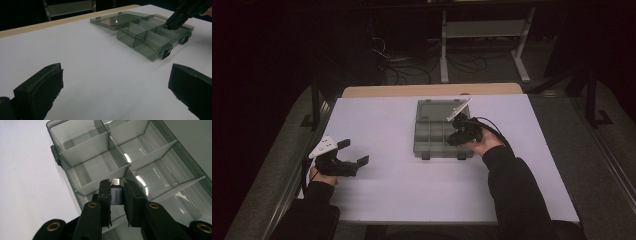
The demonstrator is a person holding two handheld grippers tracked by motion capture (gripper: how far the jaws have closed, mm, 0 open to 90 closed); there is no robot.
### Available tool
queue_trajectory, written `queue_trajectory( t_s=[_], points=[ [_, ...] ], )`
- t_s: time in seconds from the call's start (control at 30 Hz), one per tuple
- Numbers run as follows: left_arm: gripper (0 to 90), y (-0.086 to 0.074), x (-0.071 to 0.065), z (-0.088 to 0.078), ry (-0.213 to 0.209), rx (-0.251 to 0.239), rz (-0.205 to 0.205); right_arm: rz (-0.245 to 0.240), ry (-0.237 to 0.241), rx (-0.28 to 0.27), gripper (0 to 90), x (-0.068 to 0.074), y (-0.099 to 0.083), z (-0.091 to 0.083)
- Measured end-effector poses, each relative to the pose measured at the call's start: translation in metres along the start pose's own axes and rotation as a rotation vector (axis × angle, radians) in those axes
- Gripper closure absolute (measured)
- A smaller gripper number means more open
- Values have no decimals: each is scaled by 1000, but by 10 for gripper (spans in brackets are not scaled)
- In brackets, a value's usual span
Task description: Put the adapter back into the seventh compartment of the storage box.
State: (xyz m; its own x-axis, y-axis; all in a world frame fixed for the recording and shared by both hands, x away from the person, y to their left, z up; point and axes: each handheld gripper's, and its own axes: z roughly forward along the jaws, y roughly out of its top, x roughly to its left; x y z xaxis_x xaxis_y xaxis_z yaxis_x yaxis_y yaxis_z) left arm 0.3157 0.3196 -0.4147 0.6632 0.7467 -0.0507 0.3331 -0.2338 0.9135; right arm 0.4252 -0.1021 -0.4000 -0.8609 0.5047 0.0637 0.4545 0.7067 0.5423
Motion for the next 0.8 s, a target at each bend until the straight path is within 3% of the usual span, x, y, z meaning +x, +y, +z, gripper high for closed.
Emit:
queue_trajectory(
  t_s=[0.13,0.17,0.4,0.47,0.6,0.77,0.8],
  points=[
    [0,0,0,0,1,0,0,4,5,-1,737,0,0,0],
    [0,0,0,0,1,1,1,9,3,-5,675,1,0,-2],
    [0,0,0,0,0,0,0,15,3,-18,509,0,-1,-6],
    [0,0,0,0,0,0,0,41,4,-32,424,-1,0,-8],
    [0,0,0,0,1,0,0,57,-24,-58,291,-2,-1,-14],
    [0,0,0,0,2,1,-1,70,-38,-79,216,-2,-3,-20],
    [0,0,0,0,2,1,-1,85,-53,-97,141,-3,-5,-27]
  ],
)
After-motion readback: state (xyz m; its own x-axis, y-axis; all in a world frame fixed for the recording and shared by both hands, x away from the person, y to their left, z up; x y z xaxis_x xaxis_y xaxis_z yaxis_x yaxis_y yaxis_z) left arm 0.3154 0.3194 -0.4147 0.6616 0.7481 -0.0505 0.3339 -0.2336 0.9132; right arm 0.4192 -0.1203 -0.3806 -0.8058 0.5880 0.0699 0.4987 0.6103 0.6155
